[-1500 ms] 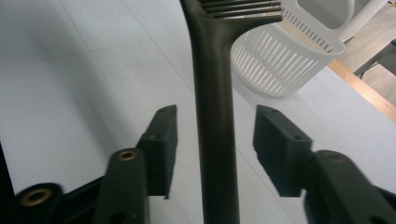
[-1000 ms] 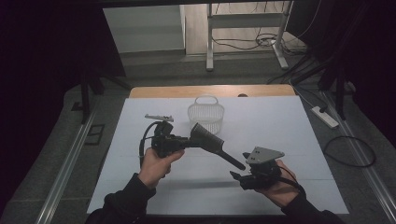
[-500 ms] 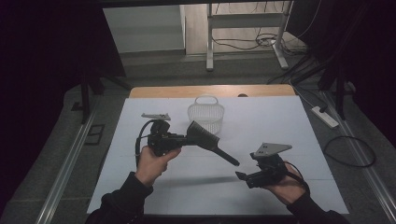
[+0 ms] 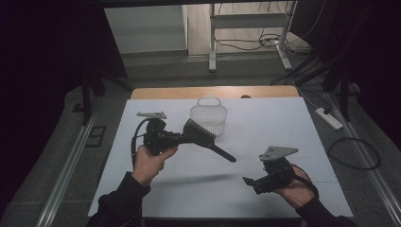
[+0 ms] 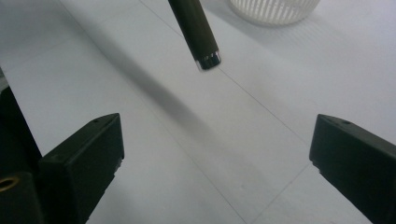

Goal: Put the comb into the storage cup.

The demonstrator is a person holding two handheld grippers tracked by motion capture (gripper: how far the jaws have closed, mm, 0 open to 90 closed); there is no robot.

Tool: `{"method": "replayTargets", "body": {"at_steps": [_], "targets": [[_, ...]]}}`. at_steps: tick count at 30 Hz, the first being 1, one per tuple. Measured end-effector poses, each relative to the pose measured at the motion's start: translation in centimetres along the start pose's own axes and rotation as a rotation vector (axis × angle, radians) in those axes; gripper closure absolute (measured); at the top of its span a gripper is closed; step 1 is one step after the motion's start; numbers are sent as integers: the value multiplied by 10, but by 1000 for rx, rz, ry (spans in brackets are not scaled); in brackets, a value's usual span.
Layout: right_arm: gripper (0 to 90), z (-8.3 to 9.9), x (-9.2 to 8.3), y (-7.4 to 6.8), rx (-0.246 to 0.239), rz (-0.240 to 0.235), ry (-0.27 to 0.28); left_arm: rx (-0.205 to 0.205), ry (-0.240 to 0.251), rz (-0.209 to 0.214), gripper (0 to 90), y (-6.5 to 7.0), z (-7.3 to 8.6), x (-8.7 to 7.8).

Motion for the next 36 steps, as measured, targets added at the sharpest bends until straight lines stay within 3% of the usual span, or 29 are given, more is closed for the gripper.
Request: {"method": "replayTargets", "body": {"at_steps": [13, 36], "targets": [[1, 13, -6, 10, 18, 39, -13, 13, 8, -30, 836, -3, -6, -11], [0, 51, -30, 37, 148, 126, -64, 5, 42, -57, 836, -9, -21, -34]]}}
Point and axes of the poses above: each handheld gripper's, and its own axes: x roughly forward along the jaws, z roughly out of its underside, y roughly to its right, the point moved 6 cm from there along x, roughly forward along the jaws, and after that the axes turned 11 degrees about z, right-handed, at the moved point
